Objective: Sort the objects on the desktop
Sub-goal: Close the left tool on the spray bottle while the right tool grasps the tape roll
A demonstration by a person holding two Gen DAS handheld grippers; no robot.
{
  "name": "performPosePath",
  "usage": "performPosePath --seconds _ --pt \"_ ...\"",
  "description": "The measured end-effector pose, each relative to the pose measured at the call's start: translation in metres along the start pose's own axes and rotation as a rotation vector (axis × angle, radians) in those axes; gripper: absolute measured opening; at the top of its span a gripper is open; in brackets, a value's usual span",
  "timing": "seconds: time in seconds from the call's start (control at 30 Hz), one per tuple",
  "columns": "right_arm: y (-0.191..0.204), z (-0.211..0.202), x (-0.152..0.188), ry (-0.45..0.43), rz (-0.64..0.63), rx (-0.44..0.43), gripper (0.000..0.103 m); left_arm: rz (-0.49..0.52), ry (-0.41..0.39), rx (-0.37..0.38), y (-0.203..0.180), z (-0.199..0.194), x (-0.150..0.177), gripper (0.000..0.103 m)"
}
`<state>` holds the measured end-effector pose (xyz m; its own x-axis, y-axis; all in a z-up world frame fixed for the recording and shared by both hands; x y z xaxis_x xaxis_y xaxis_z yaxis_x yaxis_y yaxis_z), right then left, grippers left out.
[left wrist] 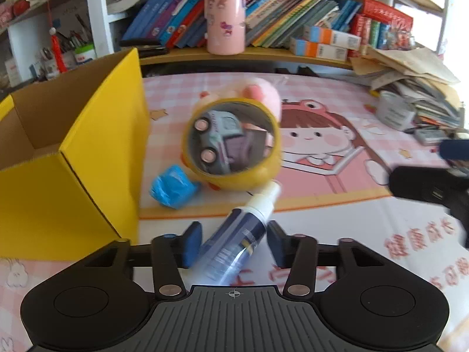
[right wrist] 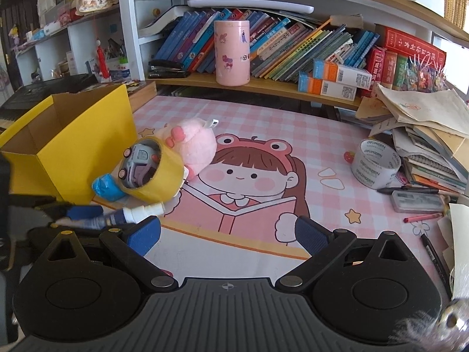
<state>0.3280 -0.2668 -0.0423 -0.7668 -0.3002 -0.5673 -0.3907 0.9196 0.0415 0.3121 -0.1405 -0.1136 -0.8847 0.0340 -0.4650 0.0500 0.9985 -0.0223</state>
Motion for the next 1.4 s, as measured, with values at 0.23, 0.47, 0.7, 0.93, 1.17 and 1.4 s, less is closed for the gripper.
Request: performPosePath --seconds 0.23,0.47,0.7,0.93,1.17,1.4 --pt "0.012 0.004 -0.011 -0.013 -0.049 -0.020 0.099 0.055 0.030 -0.016 -0.006 0.012 0.011 0.045" --pt "0.031 0.021 -0.038 -0.020 -0.131 -0.053 0.094 -0.029 0.007 0.077 0.002 -0.006 0.020 0.032" --pt "0.051 0.062 -0.074 0.048 -0.151 -0.094 0.038 -0.137 -0.030 0.132 0.021 -0.036 0.034 0.017" --pt "0.061 0.099 -0.080 0.123 -0.143 -0.074 0.015 -0.101 -0.020 0.088 0.020 -0.038 0.037 0.018" --pt "0.037 0.077 -0.088 0.036 0.005 -0.158 0.007 -0.069 0.010 0.013 0.022 -0.026 0.041 0.056" --pt "0.013 0.038 -0.082 -0.001 0.079 -0.196 0.007 -0.004 0.036 -0.021 0.016 -0.008 0.046 0.054"
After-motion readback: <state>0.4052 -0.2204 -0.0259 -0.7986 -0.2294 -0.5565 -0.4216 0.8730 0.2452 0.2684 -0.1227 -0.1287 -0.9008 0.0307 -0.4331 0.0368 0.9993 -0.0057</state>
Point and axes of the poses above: each gripper's, at about its wrist camera, not at the fingertips, and z roughly the way its jaws point, y to its left, x to its underside, the point moved 8 cm from there along z, roughly the way its jaws point, and after that the axes turned 15 degrees about y, right-handed, at the moved point
